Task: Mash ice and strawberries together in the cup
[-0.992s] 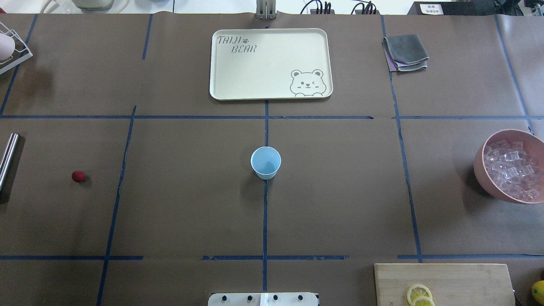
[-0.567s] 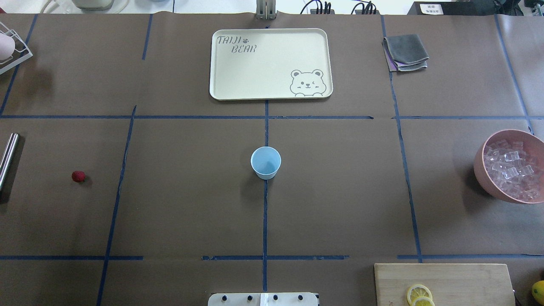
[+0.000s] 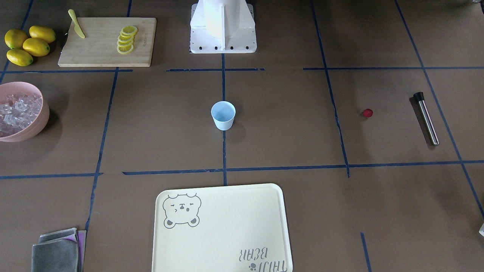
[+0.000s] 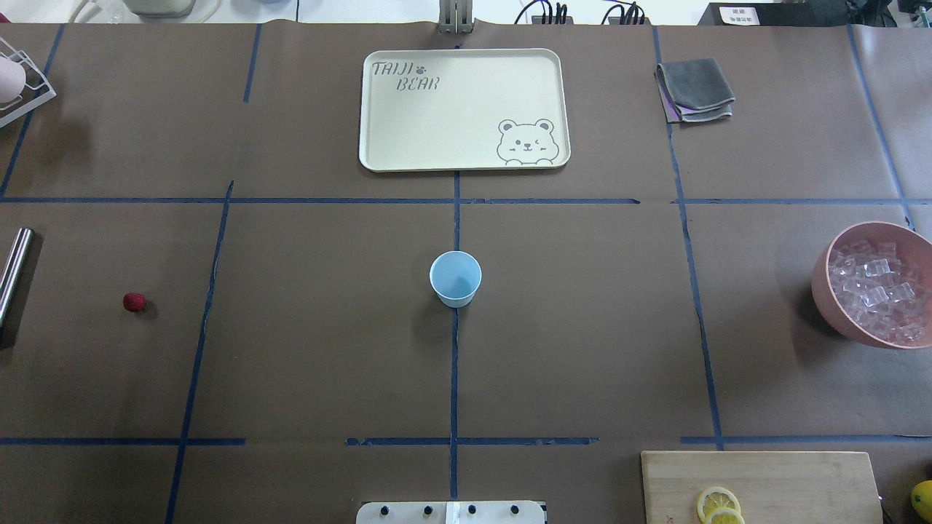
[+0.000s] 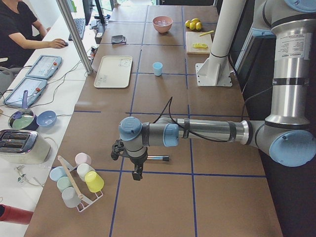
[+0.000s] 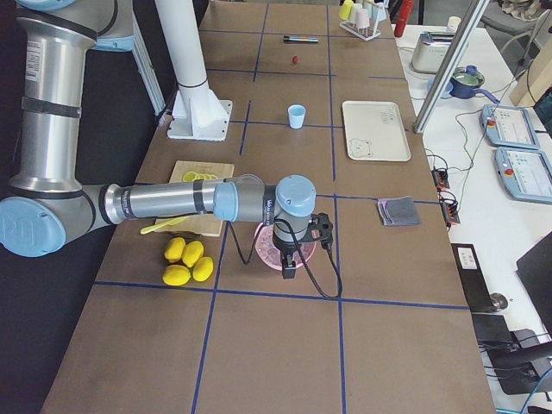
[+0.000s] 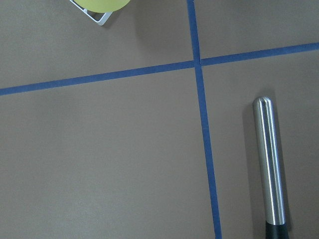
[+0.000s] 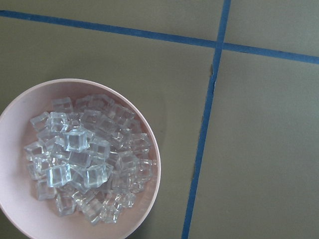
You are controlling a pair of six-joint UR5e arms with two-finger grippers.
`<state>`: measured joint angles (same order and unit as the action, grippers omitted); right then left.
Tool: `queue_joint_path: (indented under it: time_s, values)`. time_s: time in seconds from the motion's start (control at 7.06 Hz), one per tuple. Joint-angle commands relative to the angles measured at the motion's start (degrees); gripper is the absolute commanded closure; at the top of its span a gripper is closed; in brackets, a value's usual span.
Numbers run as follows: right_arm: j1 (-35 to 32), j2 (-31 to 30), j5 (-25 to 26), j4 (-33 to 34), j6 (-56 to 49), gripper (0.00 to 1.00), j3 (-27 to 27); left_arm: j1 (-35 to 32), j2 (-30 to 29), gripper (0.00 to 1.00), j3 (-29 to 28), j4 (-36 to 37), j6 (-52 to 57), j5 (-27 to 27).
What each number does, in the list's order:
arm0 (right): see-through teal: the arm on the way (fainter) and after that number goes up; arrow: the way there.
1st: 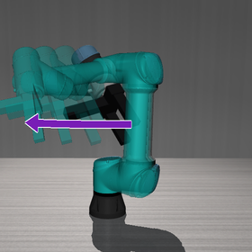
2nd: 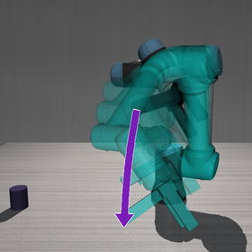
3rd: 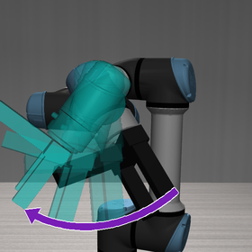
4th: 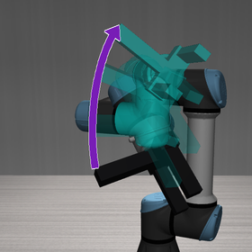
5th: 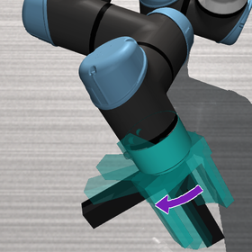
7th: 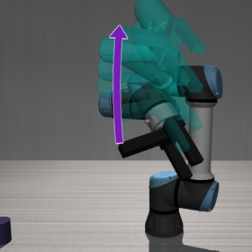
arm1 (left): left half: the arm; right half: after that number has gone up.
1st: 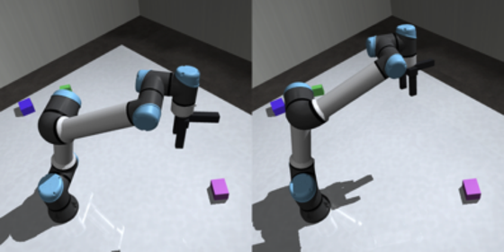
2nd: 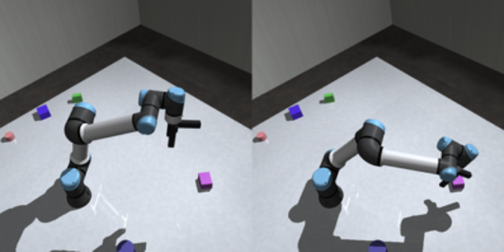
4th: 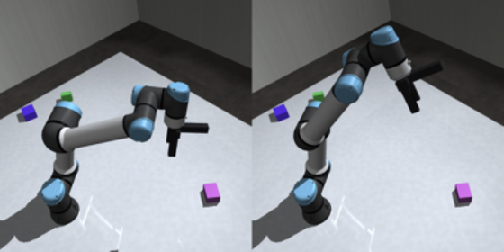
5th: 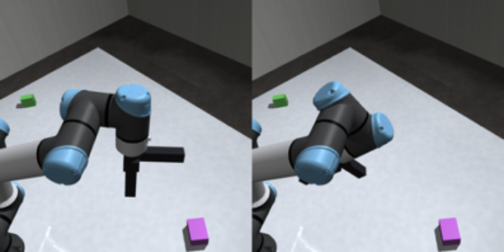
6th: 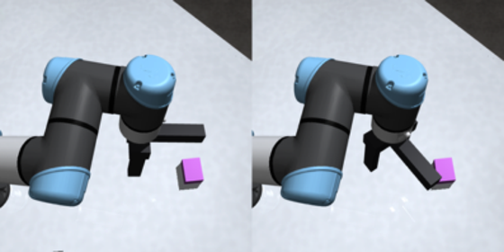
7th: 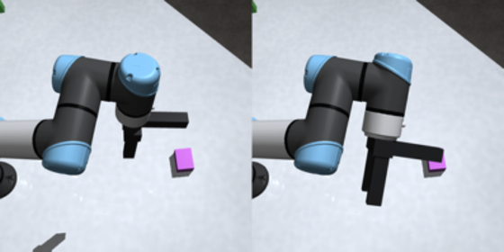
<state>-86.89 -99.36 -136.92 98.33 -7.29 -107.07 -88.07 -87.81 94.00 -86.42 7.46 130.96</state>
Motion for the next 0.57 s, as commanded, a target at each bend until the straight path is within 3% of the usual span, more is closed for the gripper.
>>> queue_joint_path:
  time_s: [0.0,0.43]
  values:
    - [0.23,-0.13,-0.90,-0.07,-0.09,0.00,-0.77,0.00,0.01,0.00,0.22,-0.07,-0.08,0.00]
    - [0.50,-0.04,-0.98,-0.07,5.31,0.00,-1.99,0.09,-0.08,0.00,0.30,-0.07,0.01,0.09]
